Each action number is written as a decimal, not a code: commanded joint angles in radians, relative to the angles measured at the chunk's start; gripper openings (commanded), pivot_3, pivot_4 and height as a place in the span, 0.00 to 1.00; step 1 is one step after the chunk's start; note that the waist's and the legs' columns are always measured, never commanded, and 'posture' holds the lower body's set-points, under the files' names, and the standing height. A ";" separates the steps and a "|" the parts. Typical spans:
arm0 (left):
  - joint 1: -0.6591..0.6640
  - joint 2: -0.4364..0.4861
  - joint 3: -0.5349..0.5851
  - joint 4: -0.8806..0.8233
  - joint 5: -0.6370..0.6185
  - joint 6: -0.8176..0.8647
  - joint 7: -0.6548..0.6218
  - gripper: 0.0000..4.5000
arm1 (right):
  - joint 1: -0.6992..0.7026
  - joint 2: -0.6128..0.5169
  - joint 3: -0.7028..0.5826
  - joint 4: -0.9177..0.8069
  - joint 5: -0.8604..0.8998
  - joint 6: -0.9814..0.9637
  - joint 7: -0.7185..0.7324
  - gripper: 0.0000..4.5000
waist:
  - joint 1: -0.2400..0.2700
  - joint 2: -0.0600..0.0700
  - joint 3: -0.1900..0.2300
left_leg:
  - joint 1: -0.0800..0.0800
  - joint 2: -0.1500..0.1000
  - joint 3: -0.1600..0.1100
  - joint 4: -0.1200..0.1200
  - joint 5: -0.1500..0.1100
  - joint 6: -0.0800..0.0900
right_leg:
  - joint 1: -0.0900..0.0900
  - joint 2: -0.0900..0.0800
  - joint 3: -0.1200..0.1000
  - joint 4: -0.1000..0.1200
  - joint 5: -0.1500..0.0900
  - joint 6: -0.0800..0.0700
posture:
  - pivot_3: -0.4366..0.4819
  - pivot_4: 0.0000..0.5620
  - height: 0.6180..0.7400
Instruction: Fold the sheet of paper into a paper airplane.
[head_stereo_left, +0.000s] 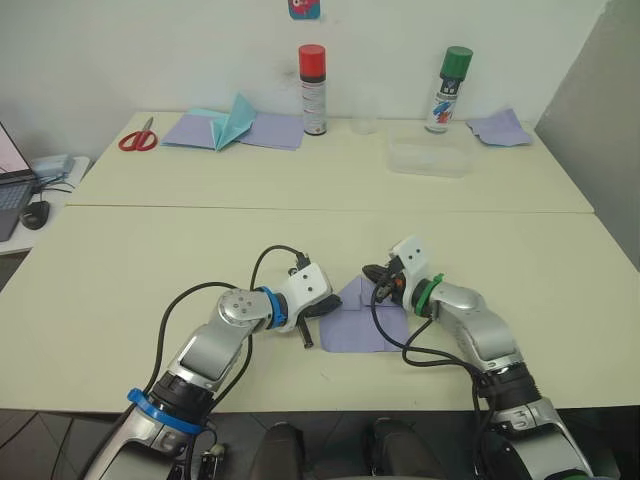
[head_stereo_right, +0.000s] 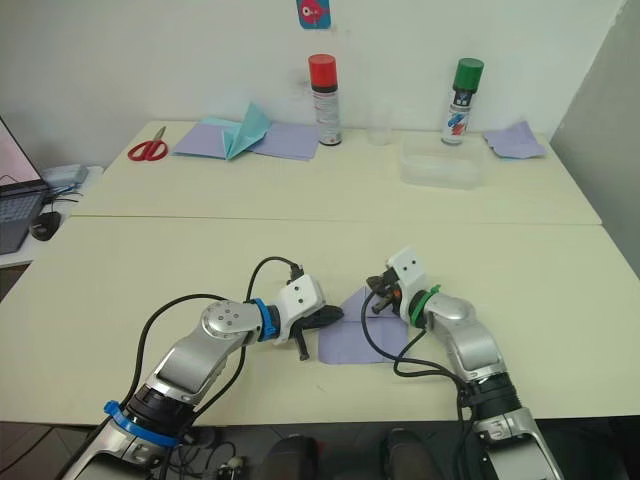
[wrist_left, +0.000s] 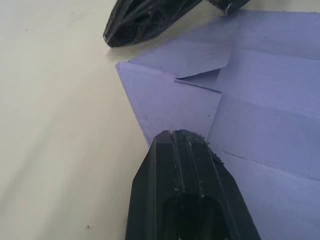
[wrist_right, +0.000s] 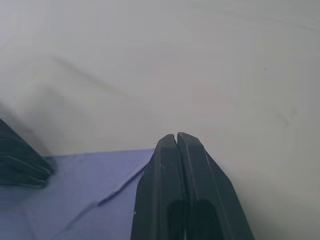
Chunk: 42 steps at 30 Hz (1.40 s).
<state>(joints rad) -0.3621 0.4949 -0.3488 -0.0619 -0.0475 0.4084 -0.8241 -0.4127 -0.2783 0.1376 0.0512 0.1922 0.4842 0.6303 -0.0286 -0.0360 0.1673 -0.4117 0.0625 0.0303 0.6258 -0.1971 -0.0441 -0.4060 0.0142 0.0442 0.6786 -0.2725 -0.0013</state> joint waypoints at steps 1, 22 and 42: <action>0.018 -0.004 -0.042 0.052 0.037 0.018 -0.003 0.00 | 0.004 -0.088 -0.054 -0.098 0.042 0.046 0.055 0.00 | 0.001 0.000 0.000 | 0.000 0.000 0.000 0.000 0.000 0.000 | 0.000 0.000 0.000 0.000 0.000 0.000 | 0.48 0.27 1.00; 0.009 -0.027 -0.050 0.089 0.054 -0.019 -0.011 0.00 | 0.155 -0.354 0.038 -0.164 0.050 0.054 0.302 0.00 | 0.002 0.000 0.000 | 0.000 -0.001 0.000 0.001 0.000 0.000 | 0.001 0.000 0.000 -0.003 -0.002 -0.003 | 0.48 0.27 1.00; 0.002 -0.040 -0.061 0.105 0.057 -0.024 -0.032 0.00 | 0.093 -0.175 -0.044 -0.269 0.244 0.208 0.214 0.00 | 0.003 0.000 0.000 | -0.001 -0.001 -0.001 0.001 0.000 0.000 | 0.001 -0.001 0.000 -0.004 -0.001 -0.001 | 0.48 0.27 1.00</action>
<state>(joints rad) -0.3868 0.4577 -0.3536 -0.0025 -0.0255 0.3624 -0.8412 -0.3026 -0.4579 0.1062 -0.1779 0.4135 0.6939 0.8546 -0.0257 -0.0359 0.1670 -0.4132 0.0618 0.0294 0.6268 -0.1971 -0.0441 -0.4053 0.0130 0.0438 0.6749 -0.2733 -0.0024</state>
